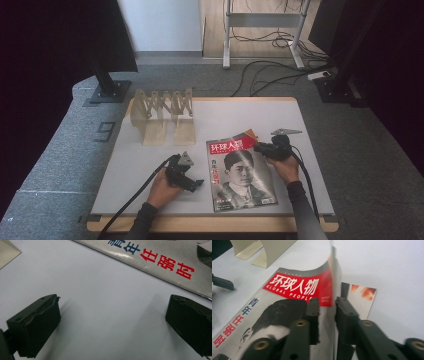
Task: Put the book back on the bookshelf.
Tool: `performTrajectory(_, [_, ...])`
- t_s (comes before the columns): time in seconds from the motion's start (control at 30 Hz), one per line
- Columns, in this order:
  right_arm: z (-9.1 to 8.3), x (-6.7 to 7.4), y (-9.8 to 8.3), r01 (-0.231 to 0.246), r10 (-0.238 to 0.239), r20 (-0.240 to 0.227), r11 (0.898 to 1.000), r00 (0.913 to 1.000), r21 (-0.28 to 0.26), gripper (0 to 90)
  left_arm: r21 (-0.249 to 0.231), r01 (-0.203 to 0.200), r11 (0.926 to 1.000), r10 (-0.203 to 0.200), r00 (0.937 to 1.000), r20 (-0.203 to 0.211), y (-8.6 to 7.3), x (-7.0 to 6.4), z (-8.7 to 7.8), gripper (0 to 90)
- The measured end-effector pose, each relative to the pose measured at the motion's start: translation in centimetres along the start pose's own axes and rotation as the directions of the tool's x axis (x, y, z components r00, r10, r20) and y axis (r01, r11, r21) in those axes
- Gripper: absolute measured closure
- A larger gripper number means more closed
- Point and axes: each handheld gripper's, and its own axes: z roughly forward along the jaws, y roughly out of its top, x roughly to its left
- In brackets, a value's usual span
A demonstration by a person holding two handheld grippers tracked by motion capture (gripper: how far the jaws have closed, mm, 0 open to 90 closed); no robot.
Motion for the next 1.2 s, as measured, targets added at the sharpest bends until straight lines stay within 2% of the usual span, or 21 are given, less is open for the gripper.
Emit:
performTrajectory(0.03, [0.0, 0.2, 0.0, 0.013, -0.013, 0.013, 1.0, 0.9998, 0.001, 81.8, 0.0, 0.0, 1.0, 0.0, 1.0, 0.0, 0.0, 0.0, 0.0, 0.0])
performTrajectory(0.1, [0.0, 0.3, 0.1, 0.018, -0.018, 0.022, 1.0, 0.9996, 0.002, 84.9, 0.0, 0.0, 1.0, 0.0, 1.0, 0.0, 0.0, 0.0, 0.0, 0.0])
performTrajectory(0.3, [-0.3, 0.9, 0.4, 0.04, -0.04, 0.039, 0.999, 0.9985, 0.0, 86.8, 0.0, 0.002, 1.0, -0.002, 1.0, 0.0, 0.0, 0.0, 0.0, 0.0])
performTrajectory(0.33, [-0.6, 1.3, 0.7, 0.057, -0.057, 0.04, 0.998, 0.9976, -0.007, 86.9, 0.011, -0.001, 0.9999, 0.001, 1.0, 0.001, 0.1, 0.0, 0.0, 0.0])
performTrajectory(0.5, [-1.4, 2.1, 1.3, 0.081, -0.08, 0.024, 0.997, 0.9965, -0.02, 87.0, 0.02, -0.01, 0.9997, 0.01, 0.9999, 0.003, 0.4, 0.0, -0.1, 0.9])
performTrajectory(0.53, [-1.8, 2.4, 1.5, 0.098, -0.098, 0.019, 0.995, 0.995, -0.023, 87.0, 0.017, -0.009, 0.9998, 0.009, 0.9999, 0.008, 0.4, 0.0, -0.1, 1.5])
performTrajectory(0.63, [-2.3, 2.9, 1.8, 0.107, -0.107, 0.008, 0.994, 0.9942, -0.035, 87.1, 0.015, 0.0, 0.9999, 0.0, 0.9983, 0.058, 1.0, -0.3, -0.1, 2.8])
performTrajectory(0.7, [-2.5, 3.0, 1.9, 0.112, -0.112, 0.005, 0.993, 0.9937, -0.038, 87.1, 0.011, -0.001, 0.9999, 0.0, 0.9973, 0.073, 1.2, -0.4, -0.1, 3.3])
performTrajectory(0.73, [-2.8, 3.3, 2.2, 0.123, -0.123, 0.002, 0.992, 0.9924, -0.042, 87.1, -0.007, 0.005, 1.0, -0.004, 0.9945, 0.104, 1.7, -0.5, -0.2, 5.1])
performTrajectory(0.83, [-3.3, 3.8, 2.5, 0.132, -0.133, -0.007, 0.99, 0.9911, -0.049, 87.1, -0.01, 0.011, 0.9999, -0.009, 0.9925, 0.122, 2.2, -0.5, -0.3, 6.6])
performTrajectory(0.9, [-3.6, 4.1, 2.7, 0.135, -0.136, -0.014, 0.989, 0.9906, -0.056, 87.2, -0.028, 0.031, 0.9991, -0.026, 0.9862, 0.164, 2.7, -0.4, -0.3, 9.0])
performTrajectory(0.97, [-4.0, 4.4, 2.9, 0.149, -0.151, -0.019, 0.987, 0.9884, -0.067, 87.2, -0.023, 0.044, 0.9988, -0.039, 0.9843, 0.172, 3.0, -0.3, -0.2, 10.5])
performTrajectory(1.1, [-4.5, 5.0, 3.1, 0.16, -0.162, -0.024, 0.984, 0.9864, -0.072, 87.2, -0.01, 0.046, 0.9989, -0.044, 0.9828, 0.179, 3.2, -0.3, 0.1, 11.9])
performTrajectory(1.13, [-4.8, 5.2, 3.3, 0.168, -0.171, -0.028, 0.983, 0.9849, -0.08, 87.2, -0.009, 0.048, 0.9988, -0.046, 0.979, 0.199, 3.4, -0.3, 0.4, 12.8])
performTrajectory(1.2, [-5.2, 5.4, 3.4, 0.172, -0.175, -0.03, 0.981, 0.984, -0.089, 87.2, -0.01, 0.051, 0.9986, -0.048, 0.9763, 0.211, 3.5, -0.3, 0.7, 13.5])
